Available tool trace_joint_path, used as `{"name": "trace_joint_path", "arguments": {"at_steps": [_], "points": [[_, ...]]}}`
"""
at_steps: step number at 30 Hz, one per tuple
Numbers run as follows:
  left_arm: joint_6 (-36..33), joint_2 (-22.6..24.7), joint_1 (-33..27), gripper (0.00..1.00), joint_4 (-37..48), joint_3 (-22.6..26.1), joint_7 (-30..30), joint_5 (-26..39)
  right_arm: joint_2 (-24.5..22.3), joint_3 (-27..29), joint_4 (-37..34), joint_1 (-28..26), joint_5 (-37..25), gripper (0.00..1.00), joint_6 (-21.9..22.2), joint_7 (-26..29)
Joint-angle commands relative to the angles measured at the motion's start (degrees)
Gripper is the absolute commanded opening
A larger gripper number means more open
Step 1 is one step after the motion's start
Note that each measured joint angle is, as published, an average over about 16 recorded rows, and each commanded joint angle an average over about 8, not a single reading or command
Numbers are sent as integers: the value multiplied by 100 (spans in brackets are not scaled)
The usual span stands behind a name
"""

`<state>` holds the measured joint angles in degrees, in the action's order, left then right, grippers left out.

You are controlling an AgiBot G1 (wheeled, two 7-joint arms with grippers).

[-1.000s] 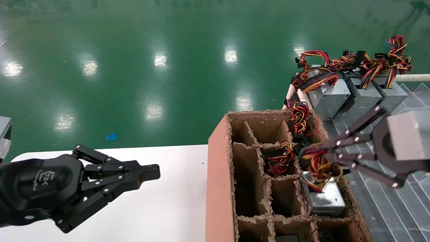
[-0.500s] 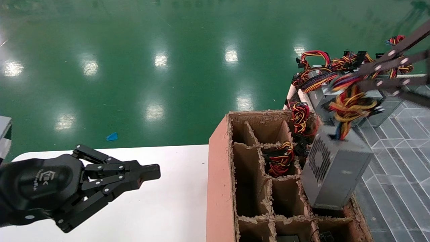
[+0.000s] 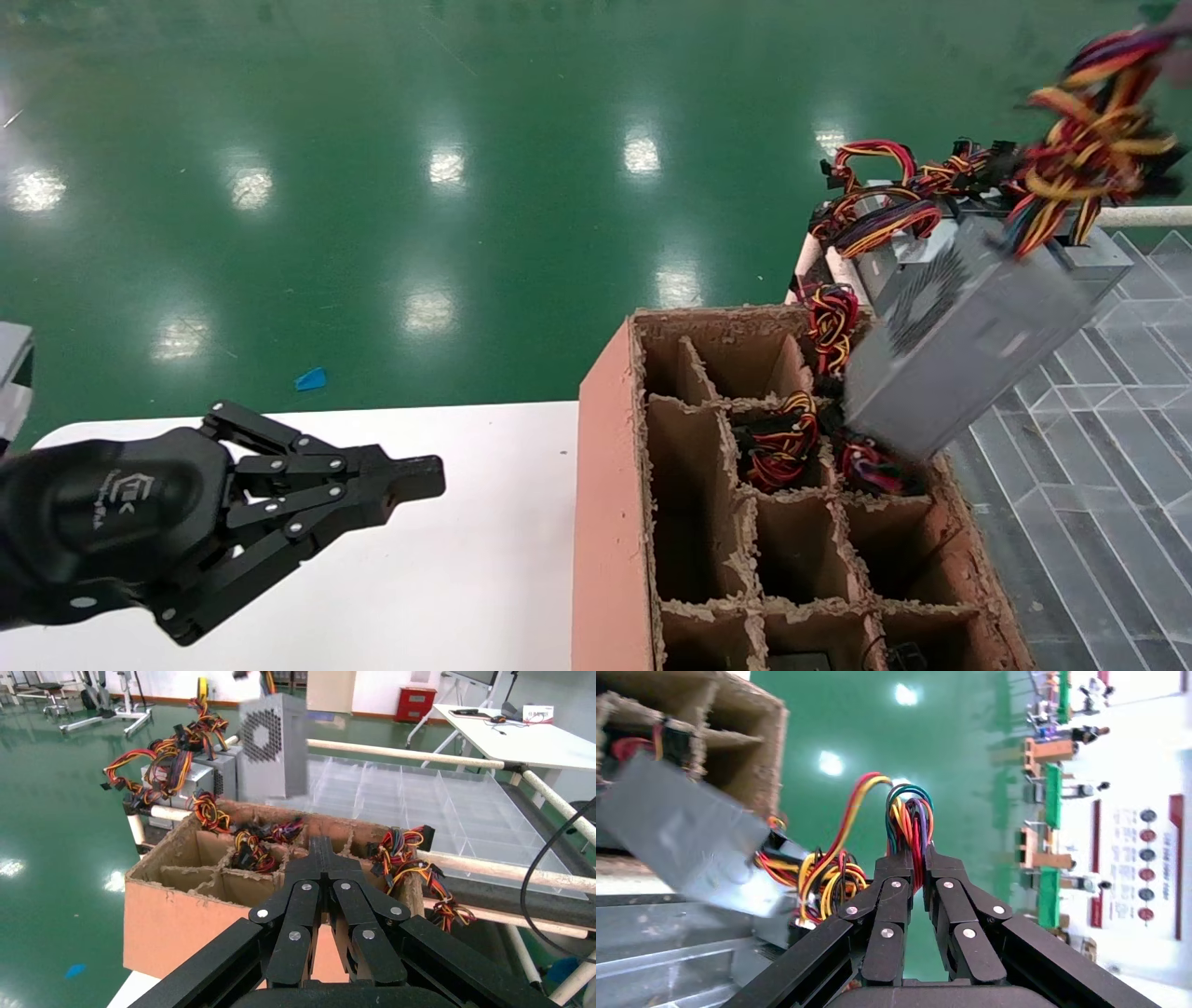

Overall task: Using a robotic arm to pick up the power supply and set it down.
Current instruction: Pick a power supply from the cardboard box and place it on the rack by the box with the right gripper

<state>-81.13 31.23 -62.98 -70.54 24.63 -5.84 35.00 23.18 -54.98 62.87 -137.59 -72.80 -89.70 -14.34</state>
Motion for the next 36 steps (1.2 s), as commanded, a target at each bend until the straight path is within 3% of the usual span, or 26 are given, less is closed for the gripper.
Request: {"name": "trace_joint_path", "arguments": {"at_steps": [1, 20, 36], "points": [[0, 0, 0, 0, 0, 0, 0, 0, -14, 14, -287, -58, 9, 0, -7, -219], [0, 0, 0, 0, 0, 0, 0, 0, -37, -424, -2648, 192, 117, 0, -44, -1598], [0, 0, 0, 0, 0, 0, 0, 0, 856, -629, -4441, 817, 547, 0, 148, -2718]]}}
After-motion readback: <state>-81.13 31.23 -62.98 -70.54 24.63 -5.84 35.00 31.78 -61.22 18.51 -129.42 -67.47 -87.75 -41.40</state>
